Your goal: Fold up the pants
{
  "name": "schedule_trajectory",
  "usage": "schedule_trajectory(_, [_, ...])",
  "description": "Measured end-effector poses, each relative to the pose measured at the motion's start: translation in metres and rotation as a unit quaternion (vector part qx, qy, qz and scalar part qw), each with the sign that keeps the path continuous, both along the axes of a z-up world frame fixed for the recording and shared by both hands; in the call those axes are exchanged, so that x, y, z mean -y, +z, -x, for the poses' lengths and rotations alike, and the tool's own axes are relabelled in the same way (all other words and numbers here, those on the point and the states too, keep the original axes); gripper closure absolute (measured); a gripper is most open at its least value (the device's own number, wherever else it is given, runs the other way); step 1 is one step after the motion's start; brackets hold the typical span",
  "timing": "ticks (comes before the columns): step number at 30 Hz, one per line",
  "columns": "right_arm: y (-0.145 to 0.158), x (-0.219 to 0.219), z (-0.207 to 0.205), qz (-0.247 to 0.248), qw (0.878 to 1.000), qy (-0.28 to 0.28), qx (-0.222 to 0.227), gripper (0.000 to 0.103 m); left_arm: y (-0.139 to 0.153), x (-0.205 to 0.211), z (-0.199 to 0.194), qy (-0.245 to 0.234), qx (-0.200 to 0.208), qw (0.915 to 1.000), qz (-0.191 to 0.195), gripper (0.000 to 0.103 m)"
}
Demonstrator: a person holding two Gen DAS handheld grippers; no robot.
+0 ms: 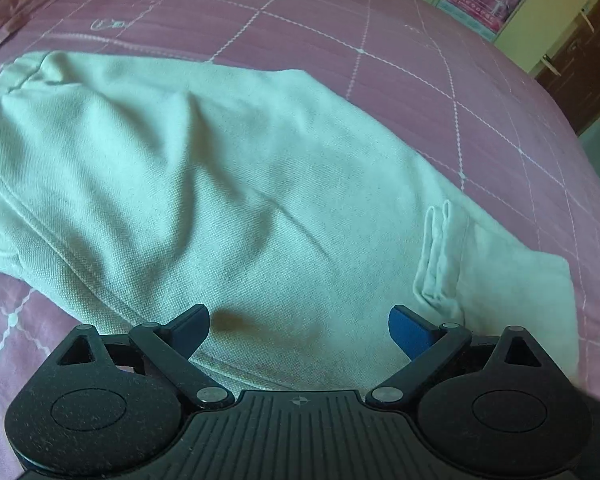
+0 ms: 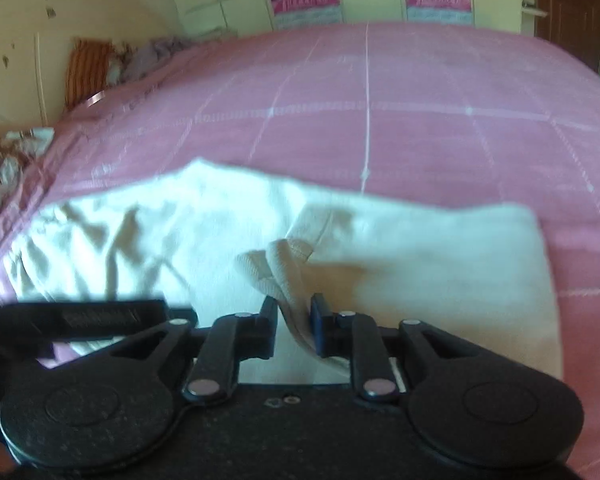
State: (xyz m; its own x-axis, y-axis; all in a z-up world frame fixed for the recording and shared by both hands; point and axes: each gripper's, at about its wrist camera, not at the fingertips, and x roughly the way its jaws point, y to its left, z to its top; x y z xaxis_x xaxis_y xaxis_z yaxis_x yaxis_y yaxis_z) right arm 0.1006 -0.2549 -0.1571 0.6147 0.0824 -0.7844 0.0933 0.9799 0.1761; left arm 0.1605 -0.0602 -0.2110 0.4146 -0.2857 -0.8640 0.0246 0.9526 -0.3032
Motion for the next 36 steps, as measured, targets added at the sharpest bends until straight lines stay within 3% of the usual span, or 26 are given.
schedule_trajectory(2, [-0.021, -0.009, 0.003, 0.009, 0.999, 0.01, -0.033, 0.07, -0.005, -0.002, -0.001, 0.004, -0.023, 0.9991, 0.034, 0.006])
schedule_trajectory(4, [-0.013, -0.011, 0.017, -0.007, 1.0, 0.019, -0.016, 0.053, -0.006, 0.006, 0.001, -0.001, -0.027, 0.9985, 0.047, 0.003])
schedule_trajectory(7, [0.011, 0.008, 0.035, -0.048, 0.999, 0.012, 0.014, 0.052, -0.007, 0.019, 0.0, -0.016, -0.037, 0.9961, 0.078, 0.002])
schedule_trajectory(12, [0.039, 0.048, 0.066, -0.018, 0.997, -0.035, 0.071, 0.047, -0.014, 0.049, 0.003, -0.034, -0.051, 0.993, 0.1, 0.001])
schedule_trajectory(14, [0.042, 0.064, 0.077, -0.014, 0.995, -0.057, 0.082, 0.044, -0.017, 0.059, 0.005, -0.037, -0.05, 0.9908, 0.12, 0.002])
schedule_trajectory(16, [0.04, 0.08, 0.084, -0.017, 0.993, -0.077, 0.084, 0.043, -0.019, 0.074, 0.007, -0.043, -0.043, 0.9917, 0.113, 0.003])
schedule_trajectory(18, [0.032, 0.093, 0.084, -0.019, 0.992, -0.098, 0.082, 0.043, -0.019, 0.086, 0.006, -0.046, -0.03, 0.9936, 0.098, 0.029])
schedule_trajectory(19, [0.029, 0.098, 0.085, -0.02, 0.991, -0.109, 0.081, 0.043, -0.019, 0.09, 0.006, -0.048, -0.029, 0.9941, 0.093, 0.065])
schedule_trajectory(20, [0.026, 0.103, 0.086, -0.02, 0.989, -0.12, 0.081, 0.044, -0.02, 0.092, 0.005, -0.048, -0.035, 0.9937, 0.095, 0.084])
schedule_trajectory(21, [0.024, 0.106, 0.088, -0.017, 0.988, -0.13, 0.082, 0.048, -0.018, 0.092, 0.006, -0.043, -0.033, 0.9936, 0.099, 0.084])
schedule_trajectory(25, [0.021, 0.118, 0.092, -0.001, 0.983, -0.164, 0.081, 0.059, 0.018, 0.078, 0.015, -0.05, 0.04, 0.993, 0.099, 0.084])
schedule_trajectory(29, [0.02, 0.114, 0.081, 0.009, 0.986, -0.149, 0.075, 0.064, 0.047, 0.038, 0.012, -0.041, 0.081, 0.992, 0.087, 0.084])
schedule_trajectory(32, [0.018, 0.096, 0.07, 0.015, 0.991, -0.113, 0.068, 0.066, 0.033, 0.017, 0.008, -0.035, 0.074, 0.9956, 0.045, 0.084])
schedule_trajectory(35, [0.008, 0.074, 0.056, 0.018, 0.995, -0.082, 0.051, 0.068, -0.005, 0.013, 0.008, -0.05, 0.022, 0.9985, 0.003, 0.079])
schedule_trajectory(36, [0.001, 0.066, 0.051, 0.028, 0.996, -0.071, 0.039, 0.07, -0.015, 0.013, 0.014, -0.056, 0.033, 0.9979, -0.008, 0.079])
